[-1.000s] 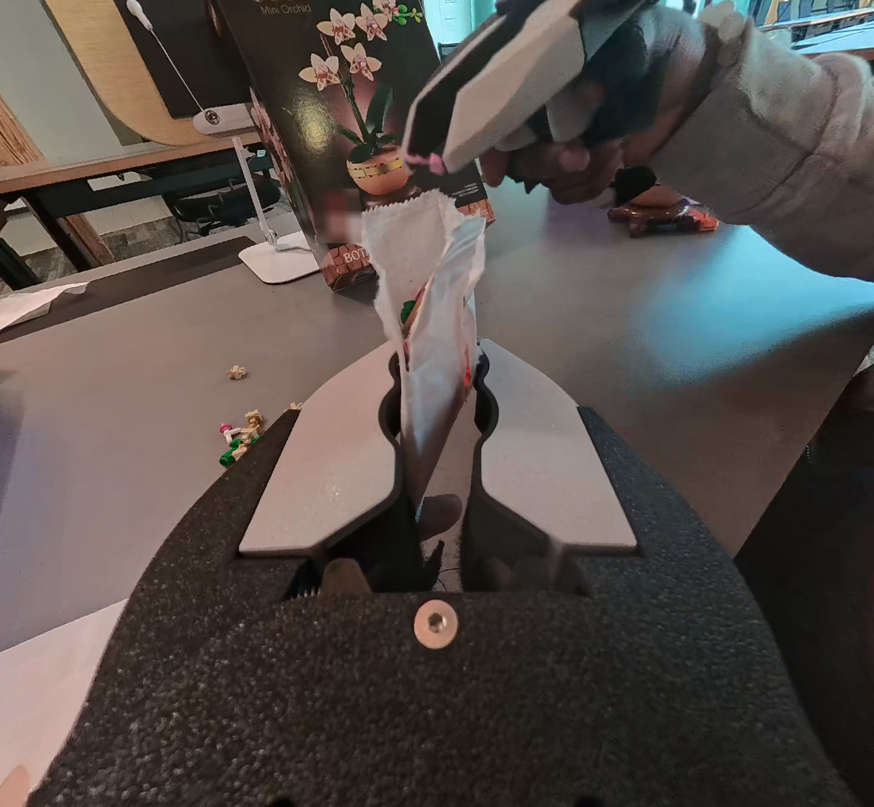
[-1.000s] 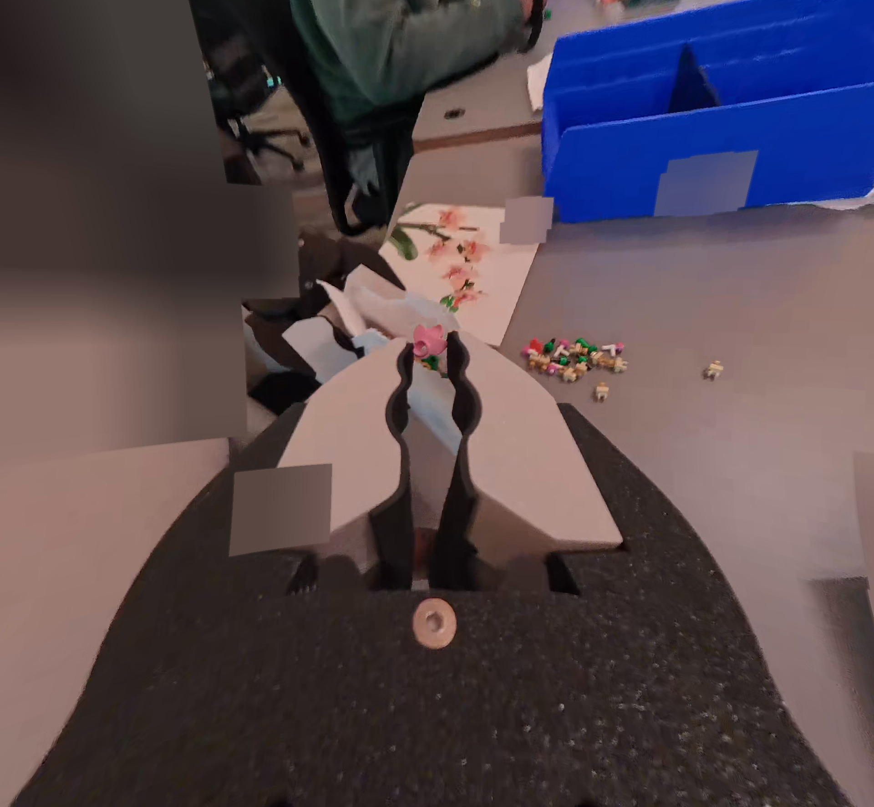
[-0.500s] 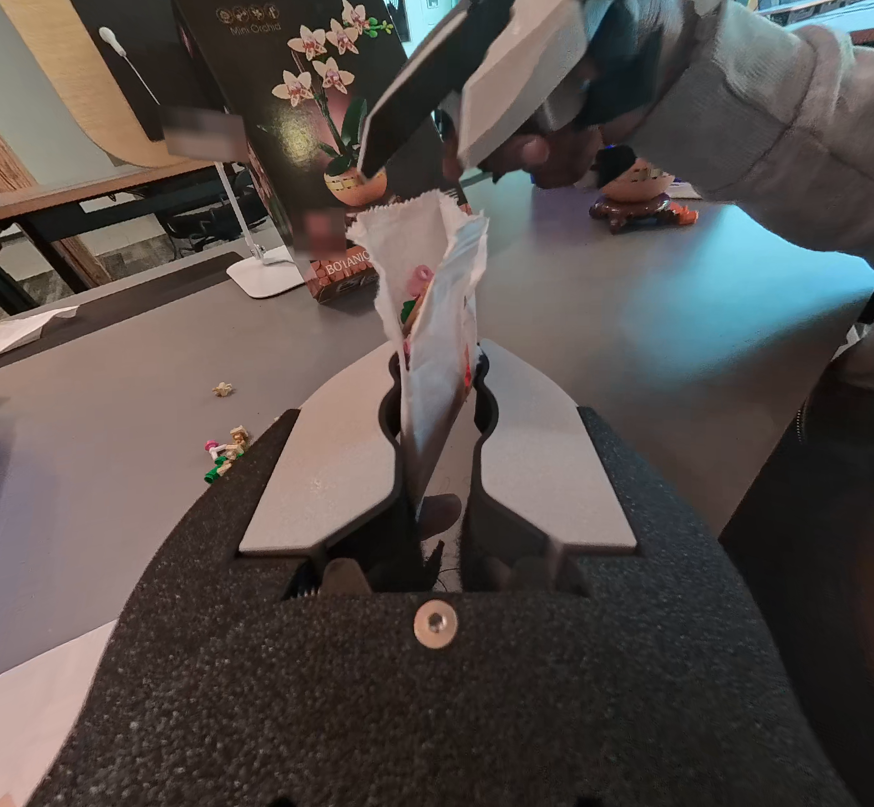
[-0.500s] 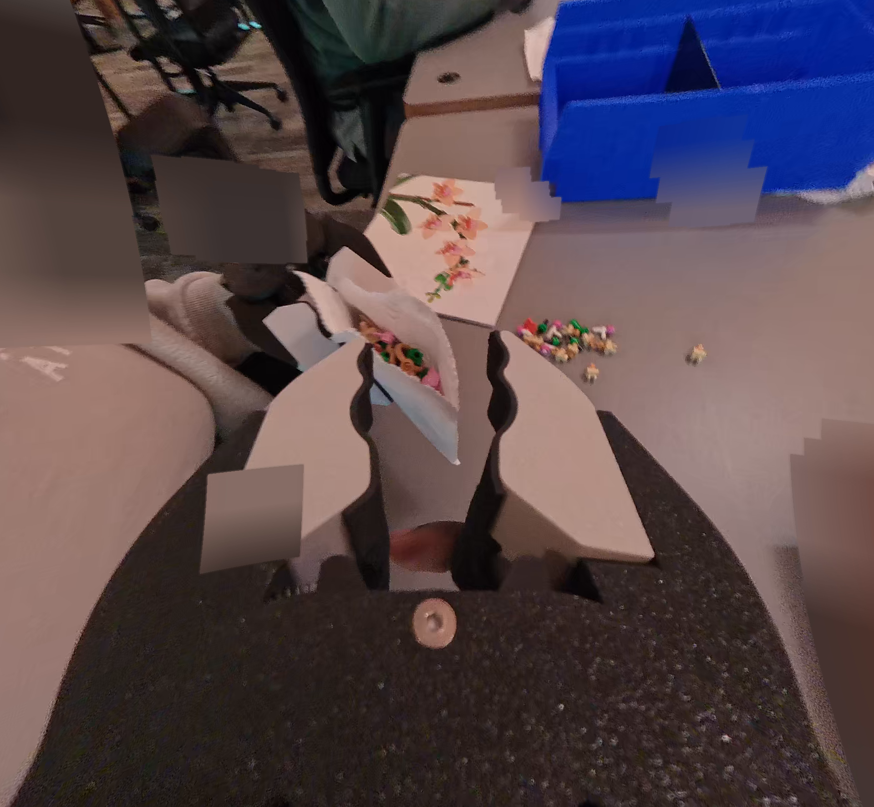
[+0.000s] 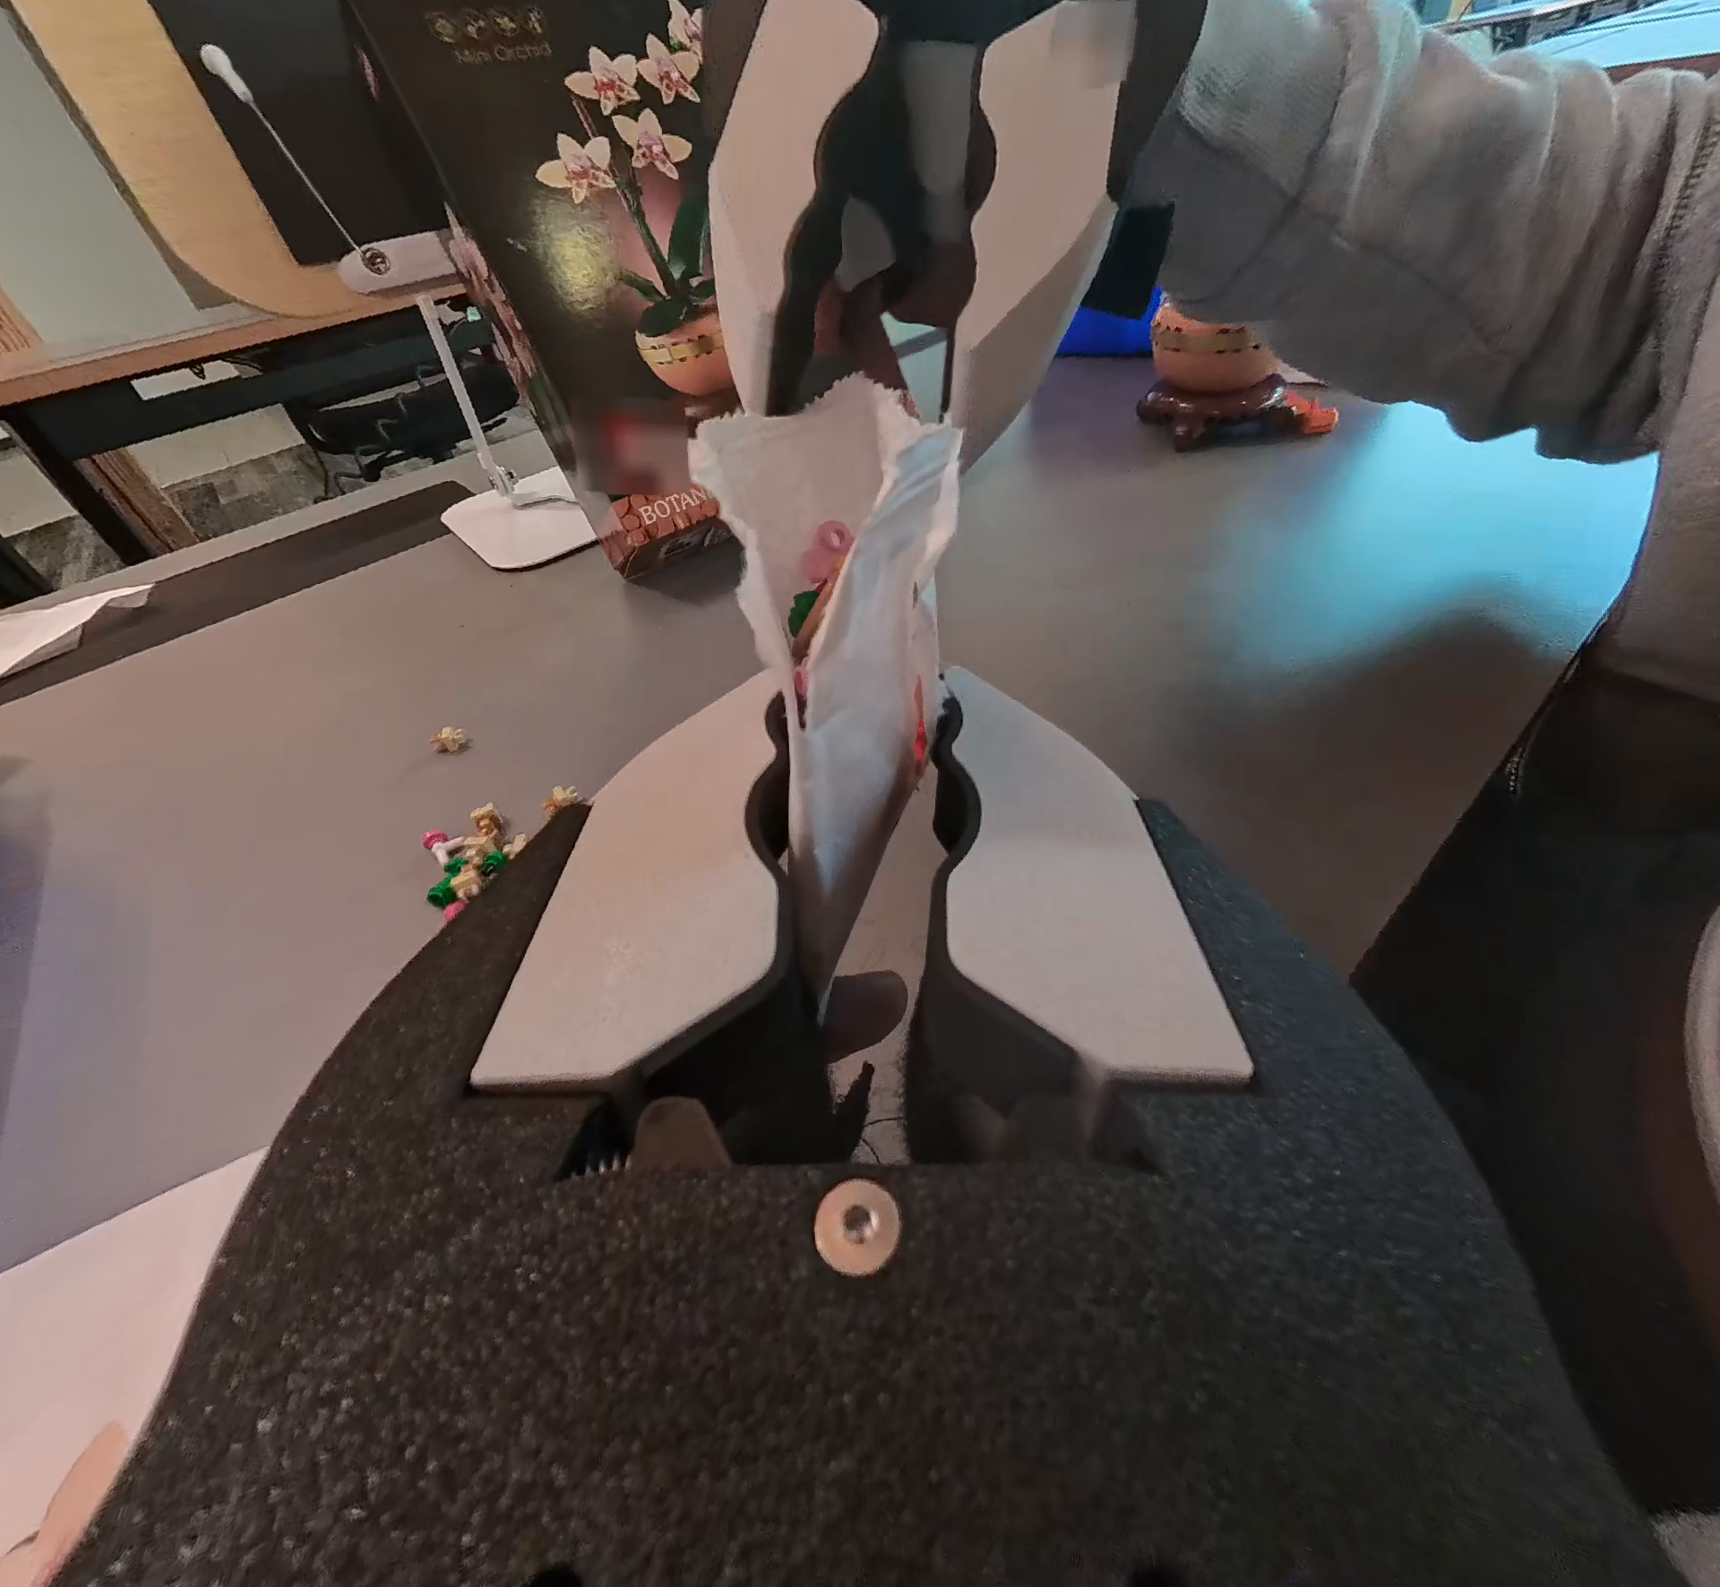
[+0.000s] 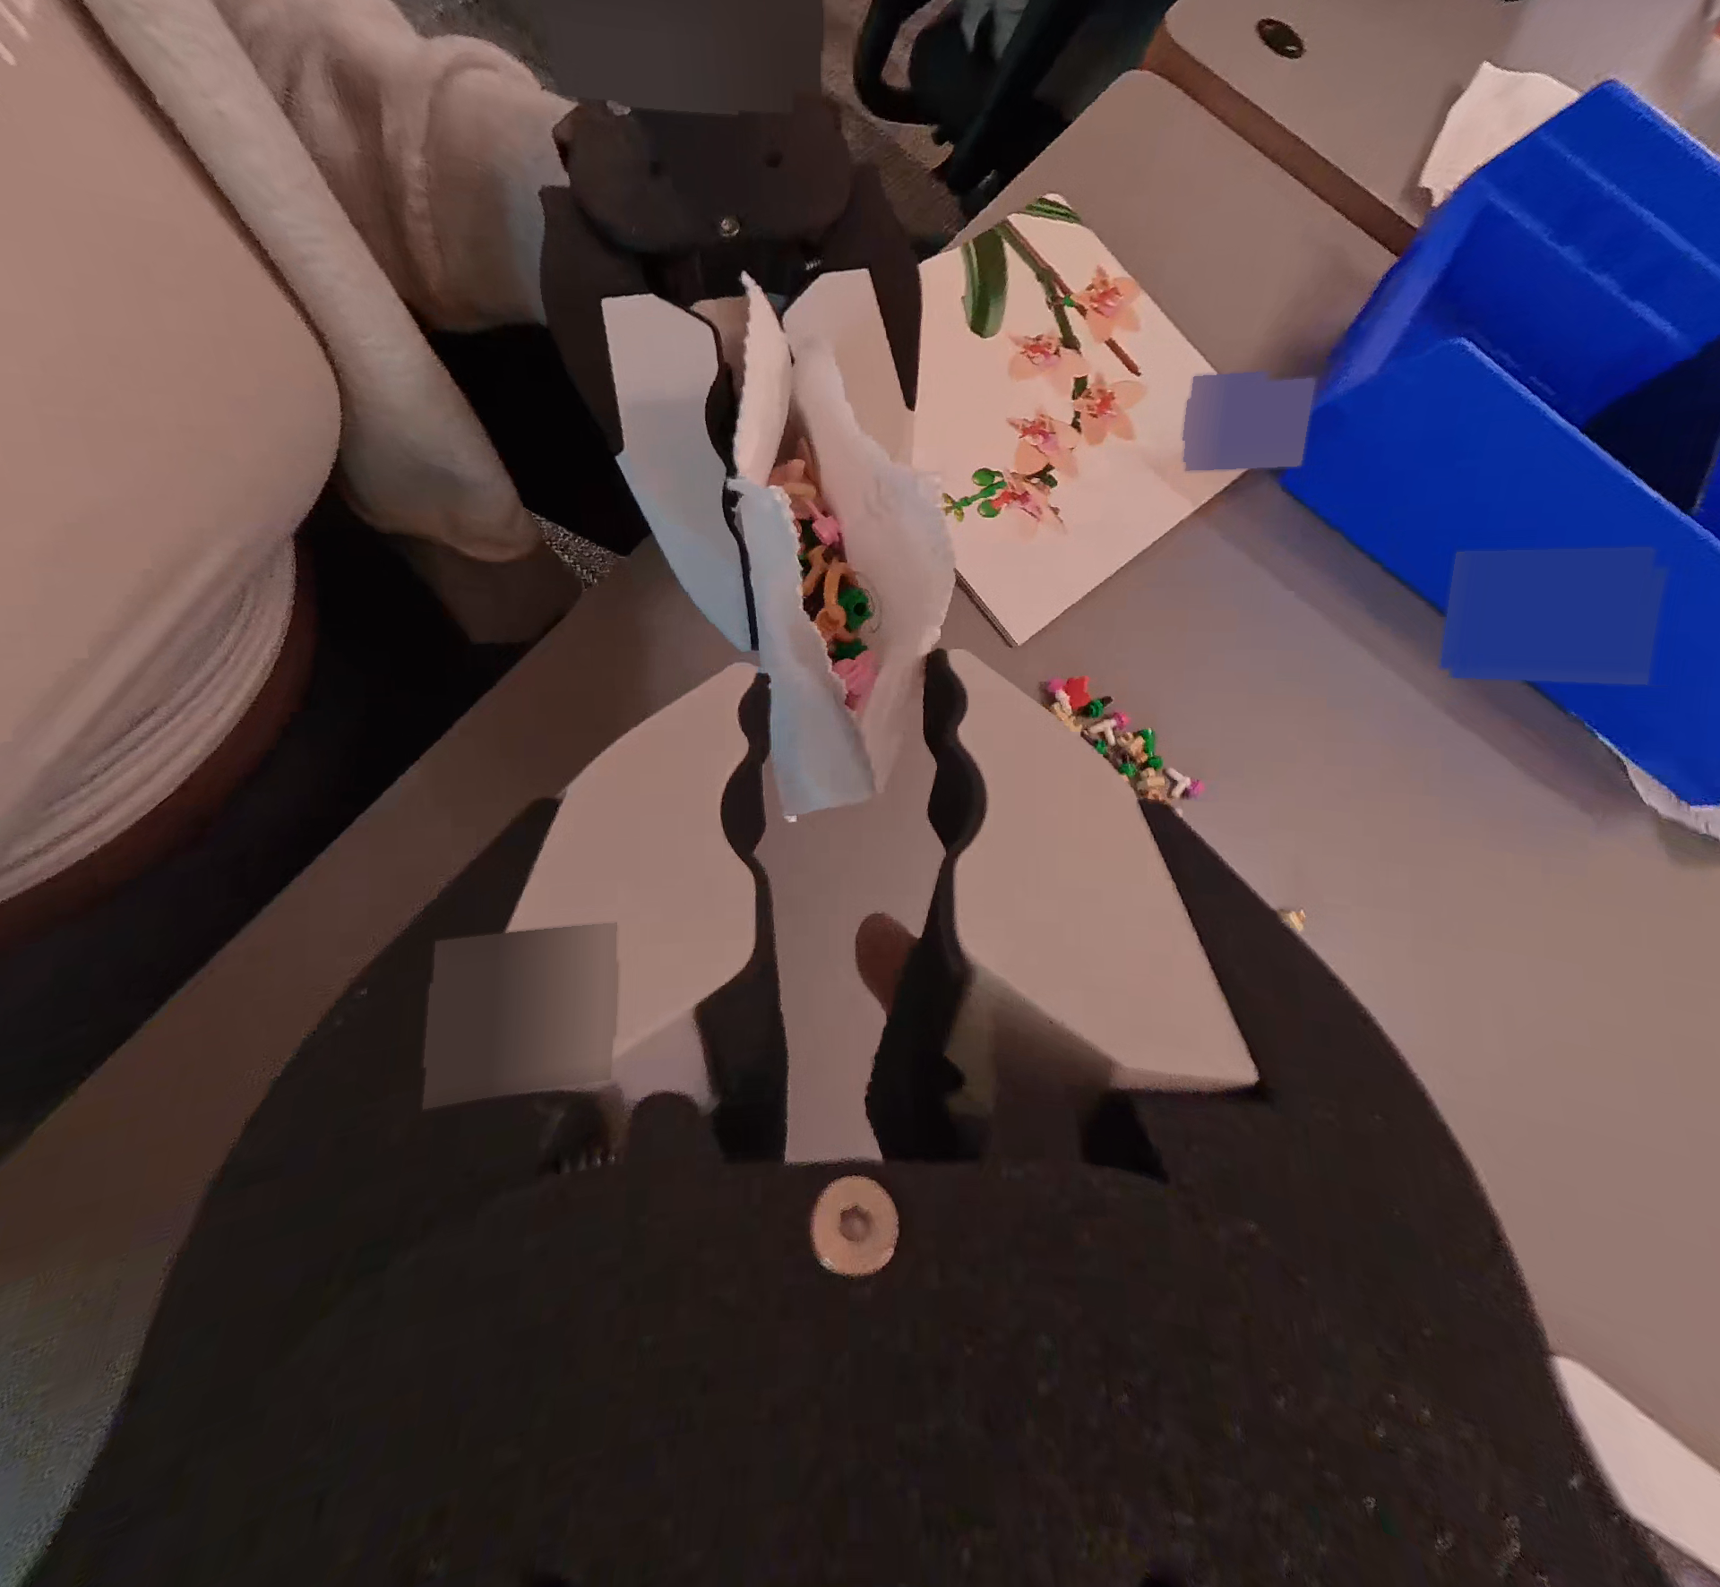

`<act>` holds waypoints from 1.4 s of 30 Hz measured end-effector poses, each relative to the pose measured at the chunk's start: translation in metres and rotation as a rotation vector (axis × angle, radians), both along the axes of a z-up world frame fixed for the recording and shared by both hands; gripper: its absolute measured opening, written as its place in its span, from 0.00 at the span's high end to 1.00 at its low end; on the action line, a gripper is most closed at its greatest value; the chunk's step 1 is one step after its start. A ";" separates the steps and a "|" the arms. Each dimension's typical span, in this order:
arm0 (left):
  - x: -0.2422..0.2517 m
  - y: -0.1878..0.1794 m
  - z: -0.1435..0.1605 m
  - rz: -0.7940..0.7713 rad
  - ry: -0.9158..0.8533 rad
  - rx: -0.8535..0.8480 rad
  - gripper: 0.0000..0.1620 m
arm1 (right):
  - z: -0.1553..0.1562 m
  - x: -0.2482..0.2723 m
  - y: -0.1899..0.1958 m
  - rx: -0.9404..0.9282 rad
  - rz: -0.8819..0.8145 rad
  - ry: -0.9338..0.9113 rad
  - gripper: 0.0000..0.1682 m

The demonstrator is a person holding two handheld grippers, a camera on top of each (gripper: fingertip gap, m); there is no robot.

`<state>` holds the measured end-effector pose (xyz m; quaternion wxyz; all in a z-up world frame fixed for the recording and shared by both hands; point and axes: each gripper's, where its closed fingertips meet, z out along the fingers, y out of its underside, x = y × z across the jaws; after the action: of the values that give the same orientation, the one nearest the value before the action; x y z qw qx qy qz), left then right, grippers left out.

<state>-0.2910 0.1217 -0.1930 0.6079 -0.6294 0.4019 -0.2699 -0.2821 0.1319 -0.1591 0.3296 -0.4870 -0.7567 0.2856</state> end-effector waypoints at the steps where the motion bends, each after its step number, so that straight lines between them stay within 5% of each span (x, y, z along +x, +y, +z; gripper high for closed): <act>1: -0.002 0.000 0.000 0.000 0.002 -0.003 0.84 | -0.001 -0.003 0.000 0.002 0.004 -0.002 0.82; 7: -0.014 -0.002 -0.001 0.006 0.029 0.008 0.84 | -0.011 -0.016 0.003 0.009 0.017 -0.078 0.72; 12: -0.033 0.004 0.003 0.045 0.041 0.022 0.84 | -0.010 -0.041 0.001 0.035 0.101 -0.128 0.96; 24: -0.134 0.043 0.051 0.263 -0.089 0.084 0.78 | 0.021 -0.120 0.045 -0.095 0.035 -0.124 0.99; 29: -0.167 0.057 0.049 0.319 -0.071 0.103 0.75 | 0.022 -0.120 0.070 -0.099 -0.008 -0.098 0.99; 35: -0.225 0.097 0.024 0.364 0.188 0.152 0.76 | 0.009 -0.102 0.092 -0.138 -0.058 -0.111 1.00; 39: -0.274 0.156 -0.009 0.434 0.557 0.199 0.83 | -0.005 -0.090 0.099 -0.163 -0.083 -0.131 1.00; 42: -0.280 0.187 -0.032 0.338 0.797 0.199 0.83 | -0.012 -0.083 0.101 -0.179 -0.099 -0.143 1.00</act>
<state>-0.5713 0.3089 -0.2254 0.4986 -0.6796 0.5204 0.1369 -0.3648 0.2329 -0.1713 0.2435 -0.5704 -0.7248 0.3001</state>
